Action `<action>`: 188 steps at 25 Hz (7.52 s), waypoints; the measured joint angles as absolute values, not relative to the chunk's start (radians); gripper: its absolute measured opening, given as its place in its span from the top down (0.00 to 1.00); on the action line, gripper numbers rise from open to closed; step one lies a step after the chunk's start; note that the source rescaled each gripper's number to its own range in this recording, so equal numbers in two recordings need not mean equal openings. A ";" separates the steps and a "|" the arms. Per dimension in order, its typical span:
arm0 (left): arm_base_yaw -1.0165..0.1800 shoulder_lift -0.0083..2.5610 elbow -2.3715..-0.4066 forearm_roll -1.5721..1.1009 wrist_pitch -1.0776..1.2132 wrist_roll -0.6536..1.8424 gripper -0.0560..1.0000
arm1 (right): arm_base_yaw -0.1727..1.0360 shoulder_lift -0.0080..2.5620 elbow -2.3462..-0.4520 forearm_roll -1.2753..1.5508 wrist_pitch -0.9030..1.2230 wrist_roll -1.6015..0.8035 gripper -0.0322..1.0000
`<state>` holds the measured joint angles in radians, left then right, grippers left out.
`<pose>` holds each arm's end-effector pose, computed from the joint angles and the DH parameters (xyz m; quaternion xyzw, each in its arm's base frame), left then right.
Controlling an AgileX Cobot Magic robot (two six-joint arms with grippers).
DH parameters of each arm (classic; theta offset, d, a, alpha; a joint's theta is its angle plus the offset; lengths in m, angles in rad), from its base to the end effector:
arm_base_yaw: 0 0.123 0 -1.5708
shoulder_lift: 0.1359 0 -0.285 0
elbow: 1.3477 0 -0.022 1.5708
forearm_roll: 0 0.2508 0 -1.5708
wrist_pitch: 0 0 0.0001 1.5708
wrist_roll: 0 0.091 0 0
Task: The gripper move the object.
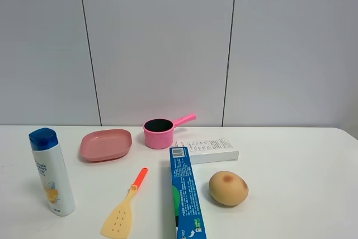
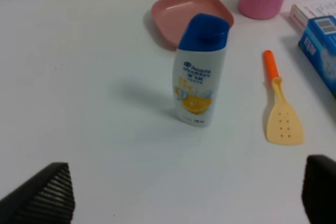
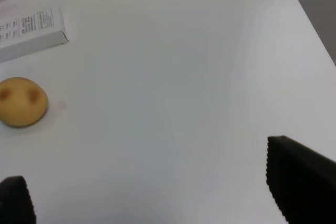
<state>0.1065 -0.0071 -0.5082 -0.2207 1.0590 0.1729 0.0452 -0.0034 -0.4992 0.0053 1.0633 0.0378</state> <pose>-0.0060 -0.0181 0.2812 0.0330 0.8430 -0.0358 0.5357 -0.0054 0.0002 0.2768 -0.0033 0.8532 0.0243 0.5210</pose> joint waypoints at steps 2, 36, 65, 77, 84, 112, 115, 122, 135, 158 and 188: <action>0.107 -0.007 -0.508 -0.221 1.059 0.173 0.00 | 0.045 -0.003 -0.499 0.005 1.063 0.038 0.07; 0.107 -0.007 -0.508 -0.221 1.059 0.173 0.00 | 0.045 1.020 -1.393 0.567 1.050 -0.382 0.07; 0.107 -0.007 -0.508 -0.221 1.059 0.173 0.00 | 0.495 1.943 -1.442 0.013 0.959 -0.119 0.07; 0.107 -0.007 -0.508 -0.221 1.059 0.173 0.00 | 0.495 2.055 -1.442 0.009 0.914 -0.119 0.07; 0.107 -0.007 -0.508 -0.221 1.059 0.173 0.00 | 0.495 2.078 -1.435 0.000 0.905 -0.119 0.07; 0.107 -0.007 -0.508 -0.221 1.059 0.173 0.00 | 0.495 2.099 -1.424 -0.047 0.850 -0.119 0.36; 0.107 -0.007 -0.508 -0.221 1.059 0.173 0.00 | 0.495 2.099 -1.424 -0.020 0.836 -0.119 0.43; 0.107 -0.007 -0.508 -0.221 1.059 0.173 0.00 | 0.495 2.127 -1.424 0.006 0.836 -0.118 0.48; 0.107 -0.007 -0.508 -0.221 1.059 0.173 0.00 | 0.495 2.147 -1.424 0.014 0.853 -0.118 0.89; 0.107 -0.007 -0.508 -0.221 1.059 0.173 0.00 | 0.495 2.027 -1.424 0.000 0.930 -0.118 0.97; 0.107 -0.007 -0.508 -0.221 1.059 0.173 0.00 | 0.716 2.121 -2.098 -0.020 0.825 -0.147 0.97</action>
<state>0.1065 -0.0071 -0.5082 -0.2207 1.0590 0.1729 0.7159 2.1213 -2.0976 -0.0199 0.8255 -0.1474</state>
